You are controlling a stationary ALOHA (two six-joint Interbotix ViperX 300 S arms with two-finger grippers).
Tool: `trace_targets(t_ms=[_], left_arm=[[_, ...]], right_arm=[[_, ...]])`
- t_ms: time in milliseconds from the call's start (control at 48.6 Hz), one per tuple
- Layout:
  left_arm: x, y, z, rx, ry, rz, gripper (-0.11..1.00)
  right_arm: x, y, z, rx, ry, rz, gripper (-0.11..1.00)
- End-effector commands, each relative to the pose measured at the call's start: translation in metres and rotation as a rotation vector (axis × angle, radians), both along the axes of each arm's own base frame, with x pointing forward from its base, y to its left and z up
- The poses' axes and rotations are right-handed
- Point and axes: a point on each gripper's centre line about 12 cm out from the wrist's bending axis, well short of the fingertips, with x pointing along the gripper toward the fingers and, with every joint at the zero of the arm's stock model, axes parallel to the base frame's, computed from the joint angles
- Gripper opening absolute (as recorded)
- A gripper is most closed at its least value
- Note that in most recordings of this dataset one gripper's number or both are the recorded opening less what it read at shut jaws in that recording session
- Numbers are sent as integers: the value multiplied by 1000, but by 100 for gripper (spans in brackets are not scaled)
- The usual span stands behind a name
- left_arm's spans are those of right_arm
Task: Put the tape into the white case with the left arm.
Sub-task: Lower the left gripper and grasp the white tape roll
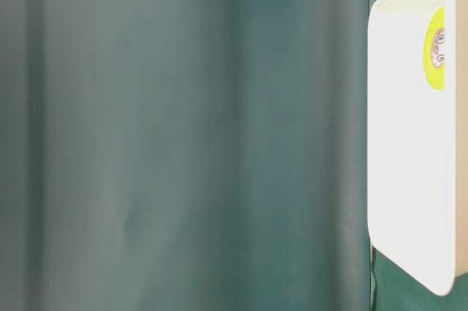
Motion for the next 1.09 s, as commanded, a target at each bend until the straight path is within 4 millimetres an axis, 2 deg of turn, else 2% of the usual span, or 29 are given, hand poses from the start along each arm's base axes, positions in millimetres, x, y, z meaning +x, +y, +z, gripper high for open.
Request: trace_targets(t_ms=[0, 309, 638, 720, 864, 905, 1070], left_arm=[[5, -5, 4, -9, -18, -7, 89], [6, -6, -4, -7, -14, -9, 88], [8, -7, -4, -16, -33, -7, 86], [8, -8, -4, -17, -33, -8, 74], [8, -10, -3, -16, -33, -15, 32], [7, -11, -3, -16, -33, -20, 24], [6, -12, -3, -17, -33, -23, 23]], right_arm=[[3, 0, 4, 0, -11, 0, -9], [3, -1, 4, 0, -11, -4, -9], [3, -1, 4, 0, -9, -9, -9], [2, -1, 4, 0, -9, -9, -9], [2, -1, 3, 0, -8, -9, -9], [2, -1, 4, 0, -11, -9, -9], [2, -1, 4, -1, -11, -8, -9]])
